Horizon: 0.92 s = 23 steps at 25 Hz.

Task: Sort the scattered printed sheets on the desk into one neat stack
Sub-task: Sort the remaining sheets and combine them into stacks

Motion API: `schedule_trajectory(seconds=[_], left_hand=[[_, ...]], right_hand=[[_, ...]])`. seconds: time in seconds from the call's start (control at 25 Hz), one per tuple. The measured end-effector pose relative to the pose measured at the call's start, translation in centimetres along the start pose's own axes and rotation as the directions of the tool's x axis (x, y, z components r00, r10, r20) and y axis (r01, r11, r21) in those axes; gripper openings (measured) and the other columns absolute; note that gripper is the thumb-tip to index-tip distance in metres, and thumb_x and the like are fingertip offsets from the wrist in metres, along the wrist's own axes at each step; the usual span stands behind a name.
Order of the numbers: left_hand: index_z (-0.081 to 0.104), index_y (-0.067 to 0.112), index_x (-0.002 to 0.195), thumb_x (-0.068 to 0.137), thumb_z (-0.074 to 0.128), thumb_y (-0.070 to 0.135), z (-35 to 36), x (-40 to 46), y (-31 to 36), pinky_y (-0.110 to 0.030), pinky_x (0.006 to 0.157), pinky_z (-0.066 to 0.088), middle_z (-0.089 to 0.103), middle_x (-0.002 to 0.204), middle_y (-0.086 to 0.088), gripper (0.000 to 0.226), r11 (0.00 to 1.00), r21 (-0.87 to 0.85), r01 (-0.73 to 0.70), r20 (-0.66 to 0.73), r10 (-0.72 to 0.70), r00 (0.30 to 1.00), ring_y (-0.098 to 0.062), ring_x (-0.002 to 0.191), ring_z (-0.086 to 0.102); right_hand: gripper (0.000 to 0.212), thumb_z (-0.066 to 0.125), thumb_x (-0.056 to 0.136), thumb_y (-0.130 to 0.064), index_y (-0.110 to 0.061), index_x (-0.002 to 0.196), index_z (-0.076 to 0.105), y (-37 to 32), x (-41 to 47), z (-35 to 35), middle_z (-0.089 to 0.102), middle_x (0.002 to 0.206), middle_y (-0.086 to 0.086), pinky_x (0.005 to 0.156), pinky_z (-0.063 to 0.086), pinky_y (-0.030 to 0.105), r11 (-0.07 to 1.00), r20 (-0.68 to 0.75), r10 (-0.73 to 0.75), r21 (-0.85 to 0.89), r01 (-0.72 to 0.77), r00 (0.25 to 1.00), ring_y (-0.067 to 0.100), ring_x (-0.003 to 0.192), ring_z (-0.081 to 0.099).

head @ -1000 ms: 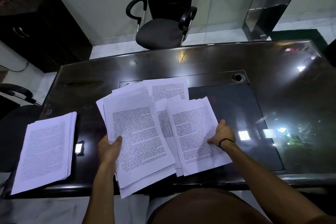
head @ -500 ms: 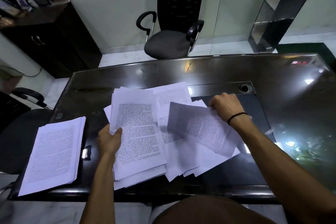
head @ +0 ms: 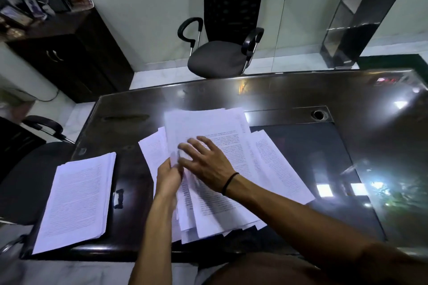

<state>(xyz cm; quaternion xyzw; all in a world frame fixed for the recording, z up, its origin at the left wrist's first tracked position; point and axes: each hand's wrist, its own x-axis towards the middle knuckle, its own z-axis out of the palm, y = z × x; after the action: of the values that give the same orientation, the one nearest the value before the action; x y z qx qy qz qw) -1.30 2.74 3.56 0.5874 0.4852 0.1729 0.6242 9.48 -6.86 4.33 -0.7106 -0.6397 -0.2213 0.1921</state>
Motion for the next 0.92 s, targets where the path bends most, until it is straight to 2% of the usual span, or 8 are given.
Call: schedule_trajectory(seconds=[0.12,0.2,0.28,0.4,0.48,0.6,0.8,0.92], left_hand=[[0.072,0.012,0.113,0.097,0.057,0.001,-2.5,-0.3,-1.1,-0.041,0.082,0.058,0.077,0.109,-0.009,0.024,0.946,-0.299,0.127,0.001,-0.133,0.991,-0.028,0.096,0.074],[0.07,0.015,0.116,0.101,0.055,0.007,-4.5,-0.5,-1.6,-0.042,0.08,0.058,0.077,0.11,-0.007,0.023,0.919,-0.357,0.166,0.014,-0.173,0.985,-0.025,0.095,0.074],[0.069,0.015,0.123,0.102,0.057,0.014,-6.4,-0.2,-2.5,-0.048,0.089,0.057,0.076,0.116,-0.007,0.024,0.91,-0.368,0.19,0.039,-0.189,0.981,-0.028,0.104,0.072],[0.073,0.015,0.119,0.099,0.06,0.043,-7.7,1.2,-3.9,-0.056,0.1,0.052,0.073,0.121,-0.014,0.037,0.915,-0.316,0.252,0.003,-0.265,0.964,-0.036,0.112,0.068],[0.074,0.02,0.116,0.095,0.056,0.061,-7.5,1.7,-4.2,-0.053,0.096,0.055,0.076,0.116,-0.01,0.05,0.926,-0.255,0.279,-0.013,-0.292,0.956,-0.033,0.106,0.072],[0.072,0.022,0.112,0.097,0.068,0.021,-6.9,1.7,-4.4,-0.048,0.089,0.058,0.076,0.114,-0.008,0.015,0.983,-0.073,0.168,-0.027,-0.171,0.985,-0.028,0.101,0.073],[0.072,0.012,0.1,0.089,0.073,0.002,-8.6,3.6,-5.4,-0.051,0.091,0.057,0.075,0.108,-0.016,0.015,0.975,-0.011,0.22,-0.109,-0.22,0.969,-0.033,0.092,0.072],[0.071,0.013,0.103,0.089,0.073,0.002,-9.2,4.8,-5.0,-0.051,0.094,0.056,0.075,0.107,-0.013,0.018,0.979,-0.03,0.2,-0.121,-0.202,0.972,-0.032,0.094,0.071]], right_hand=[[0.069,0.074,0.076,-0.048,-0.023,0.136,0.049,-0.2,-0.7,0.0,0.04,0.151,0.011,0.112,0.03,0.05,0.889,0.185,0.458,-0.063,-0.454,0.87,0.035,0.139,0.038],[0.095,0.069,0.072,-0.065,-0.022,0.147,0.032,0.8,-0.7,-0.2,0.03,0.155,0.012,0.112,0.025,0.055,0.648,0.345,0.731,-0.082,-0.757,0.589,0.037,0.142,0.029],[0.09,0.067,0.075,-0.065,-0.018,0.144,0.033,2.4,-1.1,0.5,0.047,0.142,0.011,0.105,0.039,0.052,0.357,0.597,0.743,0.028,-0.934,0.302,0.036,0.131,0.045],[0.053,0.072,0.083,-0.047,-0.013,0.12,0.055,2.3,-1.8,2.0,0.064,0.12,0.006,0.089,0.052,0.039,0.007,0.807,0.534,0.292,-0.956,0.251,0.029,0.113,0.061],[0.043,0.068,0.09,-0.037,-0.012,0.123,0.053,0.8,-2.0,2.7,0.061,0.124,0.006,0.086,0.043,0.031,0.034,0.79,0.539,0.328,-0.944,0.294,0.027,0.113,0.057],[0.042,0.065,0.091,-0.038,-0.015,0.124,0.052,0.4,-2.3,3.9,0.06,0.126,0.006,0.086,0.044,0.032,0.033,0.801,0.526,0.318,-0.948,0.287,0.026,0.11,0.057],[0.059,0.069,0.078,-0.06,-0.024,0.121,0.052,3.9,-6.3,4.5,0.055,0.128,0.004,0.094,0.043,0.044,0.271,0.643,0.761,-0.186,-0.944,0.092,0.028,0.119,0.05],[0.087,0.081,0.068,-0.054,-0.02,0.134,0.036,5.5,-9.3,4.5,0.034,0.141,0.01,0.095,0.045,0.053,0.232,0.585,0.811,-0.332,-0.914,-0.007,0.037,0.128,0.037]])
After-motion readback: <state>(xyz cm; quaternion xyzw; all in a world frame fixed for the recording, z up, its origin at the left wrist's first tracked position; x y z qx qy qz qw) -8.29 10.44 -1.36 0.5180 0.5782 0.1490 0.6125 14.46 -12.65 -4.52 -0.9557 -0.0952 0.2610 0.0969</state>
